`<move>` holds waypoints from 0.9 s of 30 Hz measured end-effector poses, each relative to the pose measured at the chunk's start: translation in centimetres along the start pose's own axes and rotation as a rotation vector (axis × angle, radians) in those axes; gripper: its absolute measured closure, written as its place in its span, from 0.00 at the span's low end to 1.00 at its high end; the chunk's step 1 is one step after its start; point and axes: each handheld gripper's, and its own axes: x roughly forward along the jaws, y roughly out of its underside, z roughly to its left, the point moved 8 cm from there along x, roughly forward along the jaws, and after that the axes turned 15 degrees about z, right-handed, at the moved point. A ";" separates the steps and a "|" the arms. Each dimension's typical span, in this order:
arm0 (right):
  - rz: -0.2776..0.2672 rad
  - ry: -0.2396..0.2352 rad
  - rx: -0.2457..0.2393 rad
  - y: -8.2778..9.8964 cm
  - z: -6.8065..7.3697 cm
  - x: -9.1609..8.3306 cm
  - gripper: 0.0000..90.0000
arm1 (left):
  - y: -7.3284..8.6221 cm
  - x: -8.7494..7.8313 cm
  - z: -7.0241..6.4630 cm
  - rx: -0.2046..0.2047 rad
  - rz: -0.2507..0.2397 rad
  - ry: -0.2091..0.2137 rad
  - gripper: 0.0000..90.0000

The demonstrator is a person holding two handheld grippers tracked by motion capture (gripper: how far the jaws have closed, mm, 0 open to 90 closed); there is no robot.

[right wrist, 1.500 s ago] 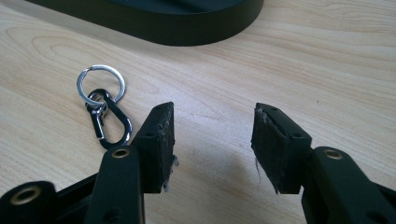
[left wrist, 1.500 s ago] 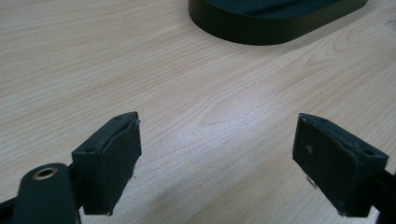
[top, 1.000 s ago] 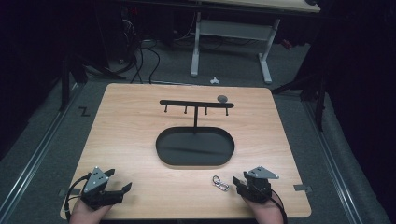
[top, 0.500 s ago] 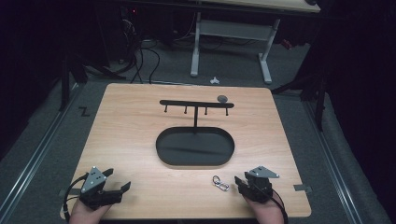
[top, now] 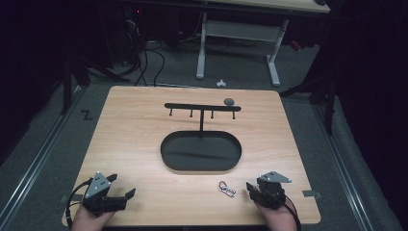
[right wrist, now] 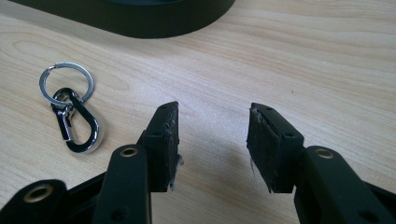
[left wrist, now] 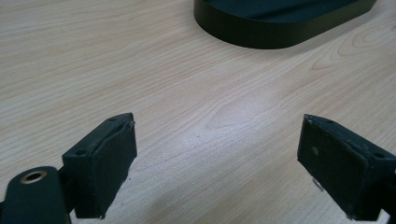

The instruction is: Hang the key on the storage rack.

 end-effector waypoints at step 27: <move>0.294 0.049 -0.070 -0.4 0.2 0.2 0.51 | -0.1 -0.6 0.6 -0.014 -0.039 0.014 0.16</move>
